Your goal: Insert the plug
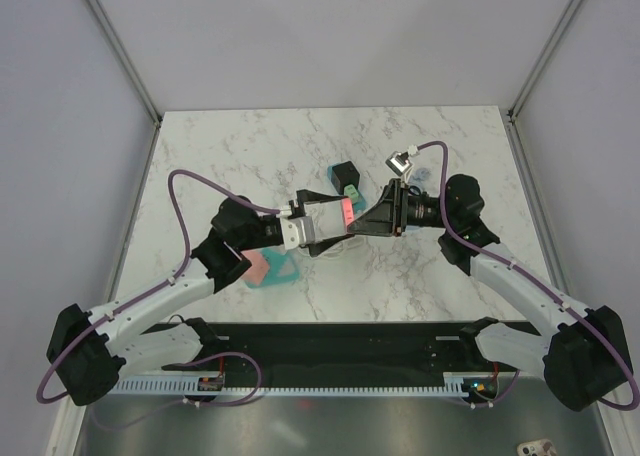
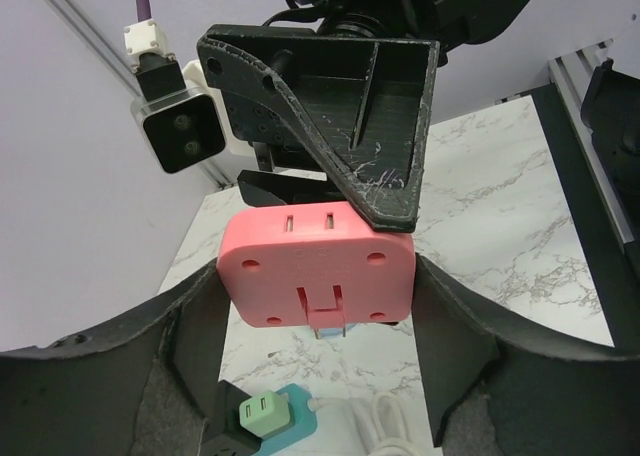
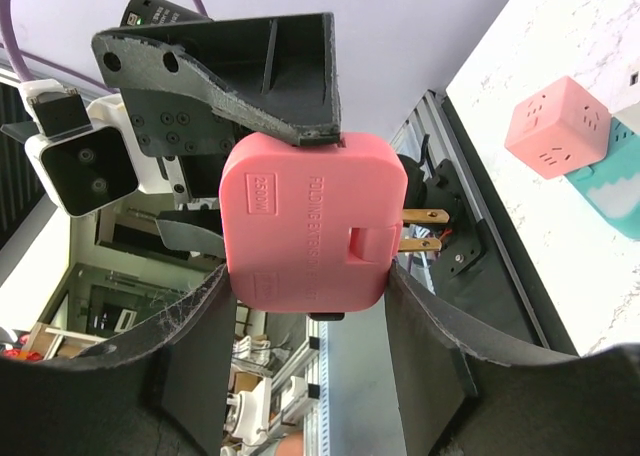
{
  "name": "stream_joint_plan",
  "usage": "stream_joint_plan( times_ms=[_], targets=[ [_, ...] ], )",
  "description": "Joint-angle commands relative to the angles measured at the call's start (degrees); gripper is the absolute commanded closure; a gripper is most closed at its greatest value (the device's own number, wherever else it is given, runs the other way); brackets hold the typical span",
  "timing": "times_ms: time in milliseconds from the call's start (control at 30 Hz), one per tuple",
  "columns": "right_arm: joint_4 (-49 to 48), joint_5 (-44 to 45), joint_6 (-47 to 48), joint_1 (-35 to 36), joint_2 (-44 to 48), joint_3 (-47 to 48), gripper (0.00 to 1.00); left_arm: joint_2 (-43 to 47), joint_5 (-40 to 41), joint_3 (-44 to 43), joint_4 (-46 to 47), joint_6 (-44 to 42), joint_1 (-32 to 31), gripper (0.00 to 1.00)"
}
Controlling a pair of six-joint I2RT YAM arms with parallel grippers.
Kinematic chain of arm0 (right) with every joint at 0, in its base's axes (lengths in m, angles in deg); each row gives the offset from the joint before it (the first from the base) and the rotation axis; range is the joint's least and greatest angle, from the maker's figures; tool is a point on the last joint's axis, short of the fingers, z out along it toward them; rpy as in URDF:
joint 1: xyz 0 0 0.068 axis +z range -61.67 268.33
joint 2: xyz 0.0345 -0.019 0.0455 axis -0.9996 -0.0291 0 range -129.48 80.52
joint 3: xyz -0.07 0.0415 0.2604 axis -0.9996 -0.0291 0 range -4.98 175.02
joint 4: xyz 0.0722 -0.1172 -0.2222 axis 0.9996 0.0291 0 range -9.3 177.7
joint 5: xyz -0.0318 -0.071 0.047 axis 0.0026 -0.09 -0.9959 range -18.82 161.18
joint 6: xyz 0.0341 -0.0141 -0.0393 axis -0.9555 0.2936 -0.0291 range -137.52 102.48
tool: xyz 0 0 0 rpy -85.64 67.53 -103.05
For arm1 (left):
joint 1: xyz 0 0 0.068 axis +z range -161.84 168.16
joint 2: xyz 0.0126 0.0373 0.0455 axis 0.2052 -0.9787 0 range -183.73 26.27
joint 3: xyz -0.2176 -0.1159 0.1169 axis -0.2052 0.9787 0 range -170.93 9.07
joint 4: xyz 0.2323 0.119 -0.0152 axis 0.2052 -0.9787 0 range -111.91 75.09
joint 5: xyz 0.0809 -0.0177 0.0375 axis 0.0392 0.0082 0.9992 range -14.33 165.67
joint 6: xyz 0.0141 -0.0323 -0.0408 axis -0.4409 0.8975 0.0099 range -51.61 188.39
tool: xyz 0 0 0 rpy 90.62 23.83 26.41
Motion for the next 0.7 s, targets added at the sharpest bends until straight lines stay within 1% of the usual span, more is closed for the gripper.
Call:
stream_joint_plan(
  times_ms=[0,33,67,100,133,200,233,267,300,400,433,467,500,567,667],
  targets=[
    [-3.06,-0.24,-0.13,0.39,0.22,-0.06,0.96,-0.61,-2.02,-1.59,2.92,0.23,-0.32,0.32],
    [-2.89,-0.32,-0.05,0.48,0.14,0.03,0.95,-0.79,-2.29,-1.6,2.83,0.23,-0.32,0.48],
    [-2.63,-0.32,0.21,0.39,0.22,0.11,0.94,-0.79,-2.29,-1.6,2.74,0.4,-0.32,0.59],
    [-1.67,-0.32,0.48,0.39,0.22,0.29,0.86,-0.79,-2.29,-1.6,2.66,0.4,-0.32,0.68],
    [-0.87,0.11,0.83,0.39,0.22,0.99,0.8,-0.7,-2.38,-1.42,2.39,0.4,-0.32,0.81],
    [6.22,0.81,5.29,0.39,0.75,2.65,0.65,-0.53,-2.21,-1.16,1.69,0.05,-0.32,0.88],
    [8.6,1.25,6.97,0.39,1.01,4.58,0.54,-0.09,-2.12,-1.07,0.64,-0.04,-0.32,0.94],
    [12.45,1.43,9.51,0.39,1.19,5.38,0.42,0.0,-1.86,-0.72,0.29,-0.3,-0.32,0.96],
    [14.06,1.69,10.66,0.39,1.71,6.0,0.39,0.35,-1.59,-0.46,0.11,-0.3,-0.32,0.98],
    [19.25,2.75,13.3,0.3,2.33,7.76,0.33,1.23,-0.37,0.51,-0.68,-0.39,-0.32,0.98],
    [21.26,2.93,14.88,0.3,2.33,8.89,0.33,1.32,0.16,0.51,-1.12,-0.48,-0.32,0.98],
    [27.2,4.06,16.72,0.3,2.33,9.77,0.32,1.67,0.87,0.43,-2.17,-0.65,-0.32,0.98],
    [30.39,4.77,20.83,0.22,2.25,10.74,0.32,1.85,1.66,0.43,-2.7,-0.74,-0.32,0.98],
    [35.14,5.91,23.15,0.22,2.25,12.24,0.3,2.37,2.19,0.69,-3.49,-1.35,-0.32,0.98],
    [36.74,5.21,25.0,0.04,1.81,12.51,0.28,2.9,3.07,0.52,-4.29,-1.44,-0.32,0.98]
  ],
)
